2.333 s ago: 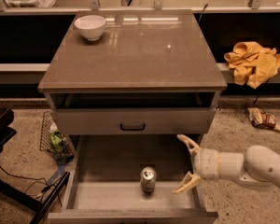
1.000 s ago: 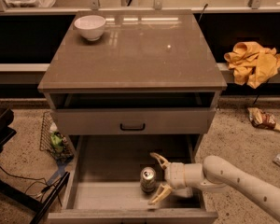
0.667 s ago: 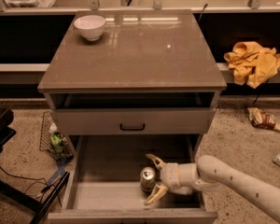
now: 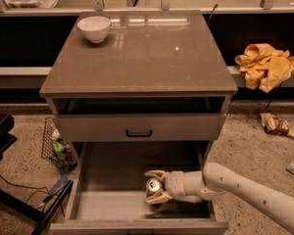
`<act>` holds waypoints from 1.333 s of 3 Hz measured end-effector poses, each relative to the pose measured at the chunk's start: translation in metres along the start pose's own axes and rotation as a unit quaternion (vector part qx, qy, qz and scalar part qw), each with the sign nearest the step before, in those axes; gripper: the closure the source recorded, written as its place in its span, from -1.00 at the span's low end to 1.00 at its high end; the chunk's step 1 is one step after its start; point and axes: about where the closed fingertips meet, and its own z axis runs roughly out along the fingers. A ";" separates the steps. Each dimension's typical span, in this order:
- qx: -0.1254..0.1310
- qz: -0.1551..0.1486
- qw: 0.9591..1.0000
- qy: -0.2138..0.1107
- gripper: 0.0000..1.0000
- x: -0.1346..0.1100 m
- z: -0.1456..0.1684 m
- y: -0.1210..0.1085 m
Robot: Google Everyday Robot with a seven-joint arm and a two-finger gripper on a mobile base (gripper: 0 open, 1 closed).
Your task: Pick 7up can from middle drawer and place on counter
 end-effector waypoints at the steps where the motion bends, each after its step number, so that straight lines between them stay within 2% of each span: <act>1: -0.002 0.000 1.000 -0.001 0.21 -0.001 0.002 0.001; 2: -0.003 0.000 1.000 -0.002 0.69 -0.001 0.004 0.002; 3: -0.005 0.000 1.000 -0.003 1.00 -0.002 0.005 0.003; 4: -0.004 0.000 1.000 -0.004 1.00 -0.007 0.003 0.003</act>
Offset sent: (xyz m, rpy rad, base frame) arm -0.0006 0.0016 -0.0001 0.0015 0.0009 0.0027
